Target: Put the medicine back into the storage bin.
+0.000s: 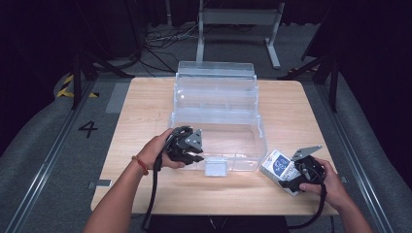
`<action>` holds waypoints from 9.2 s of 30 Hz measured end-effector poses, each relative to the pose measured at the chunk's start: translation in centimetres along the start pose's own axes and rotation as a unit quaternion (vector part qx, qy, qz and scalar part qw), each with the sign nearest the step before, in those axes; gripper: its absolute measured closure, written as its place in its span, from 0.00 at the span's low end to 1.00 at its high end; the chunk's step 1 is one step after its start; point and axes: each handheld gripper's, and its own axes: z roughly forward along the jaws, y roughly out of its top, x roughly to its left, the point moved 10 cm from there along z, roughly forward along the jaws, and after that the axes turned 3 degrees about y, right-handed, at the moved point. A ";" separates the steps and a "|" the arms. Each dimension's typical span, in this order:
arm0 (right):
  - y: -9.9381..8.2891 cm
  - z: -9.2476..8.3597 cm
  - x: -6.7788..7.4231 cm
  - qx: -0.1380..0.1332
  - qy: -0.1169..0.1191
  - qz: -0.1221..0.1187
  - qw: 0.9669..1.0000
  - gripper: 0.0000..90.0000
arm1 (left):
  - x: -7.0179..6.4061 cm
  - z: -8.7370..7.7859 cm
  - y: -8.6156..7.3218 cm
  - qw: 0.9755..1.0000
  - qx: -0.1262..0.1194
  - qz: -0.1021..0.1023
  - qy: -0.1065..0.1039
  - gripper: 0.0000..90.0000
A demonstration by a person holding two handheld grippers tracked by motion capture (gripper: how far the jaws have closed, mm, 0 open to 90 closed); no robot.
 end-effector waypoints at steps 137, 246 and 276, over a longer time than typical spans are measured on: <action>19.3 1.4 5.5 0.000 0.078 -0.292 0.953 0.06 | -3.9 0.6 -17.9 0.960 -0.065 -0.255 0.097 0.17; 30.0 -0.7 -4.7 0.066 -0.070 -0.297 0.950 0.94 | 0.0 1.4 -5.2 0.991 0.028 -0.128 0.014 0.81; 30.1 -2.0 -2.9 0.031 -0.027 -0.311 0.949 0.99 | -0.1 1.5 -4.8 0.990 -0.018 -0.141 0.024 0.78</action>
